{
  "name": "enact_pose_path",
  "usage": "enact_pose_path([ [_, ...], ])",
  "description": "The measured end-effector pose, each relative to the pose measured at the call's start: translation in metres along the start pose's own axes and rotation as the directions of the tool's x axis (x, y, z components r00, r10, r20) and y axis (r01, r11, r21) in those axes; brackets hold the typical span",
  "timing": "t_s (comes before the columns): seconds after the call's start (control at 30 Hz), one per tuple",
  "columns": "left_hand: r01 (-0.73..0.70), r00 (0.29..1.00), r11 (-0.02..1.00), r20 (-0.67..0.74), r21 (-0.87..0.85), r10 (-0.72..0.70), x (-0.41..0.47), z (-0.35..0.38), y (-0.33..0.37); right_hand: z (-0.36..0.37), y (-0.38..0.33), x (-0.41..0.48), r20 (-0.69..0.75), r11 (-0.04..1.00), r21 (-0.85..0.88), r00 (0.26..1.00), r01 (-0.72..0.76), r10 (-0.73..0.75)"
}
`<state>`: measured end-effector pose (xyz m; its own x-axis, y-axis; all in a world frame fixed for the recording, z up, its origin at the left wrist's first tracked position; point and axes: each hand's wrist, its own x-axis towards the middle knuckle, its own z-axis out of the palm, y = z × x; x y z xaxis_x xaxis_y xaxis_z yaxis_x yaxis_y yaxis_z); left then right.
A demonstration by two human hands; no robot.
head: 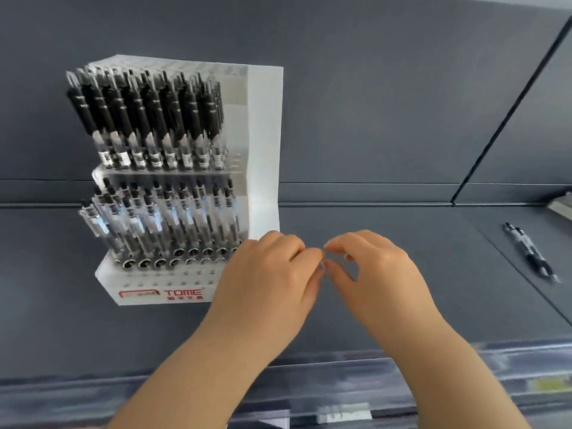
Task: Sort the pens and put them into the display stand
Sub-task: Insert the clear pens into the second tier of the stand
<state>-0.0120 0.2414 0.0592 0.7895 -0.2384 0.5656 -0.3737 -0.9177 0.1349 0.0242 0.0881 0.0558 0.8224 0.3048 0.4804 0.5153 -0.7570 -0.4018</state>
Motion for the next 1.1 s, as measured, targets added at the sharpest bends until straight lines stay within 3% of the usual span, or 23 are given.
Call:
enact_pose_path([
  [0.2, 0.164, 0.985, 0.986, 0.050, 0.036, -0.165, 0.020, 0.042, 0.068, -0.040, 0.074, -0.014, 0.131, 0.997, -0.066, 0.991, 0.024, -0.016],
  [0.47, 0.226, 0.972, 0.971, 0.047, 0.075, -0.230, 0.035, 0.073, 0.119, -0.082, 0.133, -0.031, 0.227, 0.994, -0.105, 0.973, -0.010, 0.034],
  [0.73, 0.169, 0.984, 0.984, 0.054, 0.060, -0.172, 0.054, 0.085, 0.114, -0.090, 0.147, -0.038, 0.218, 0.973, -0.166, 0.956, -0.162, 0.196],
  [1.1, 0.213, 0.964, 0.976, 0.157, 0.036, -0.216, 0.056, 0.111, 0.099, -0.071, 0.165, -0.032, 0.282, 0.947, -0.147, 0.905, -0.287, 0.318],
])
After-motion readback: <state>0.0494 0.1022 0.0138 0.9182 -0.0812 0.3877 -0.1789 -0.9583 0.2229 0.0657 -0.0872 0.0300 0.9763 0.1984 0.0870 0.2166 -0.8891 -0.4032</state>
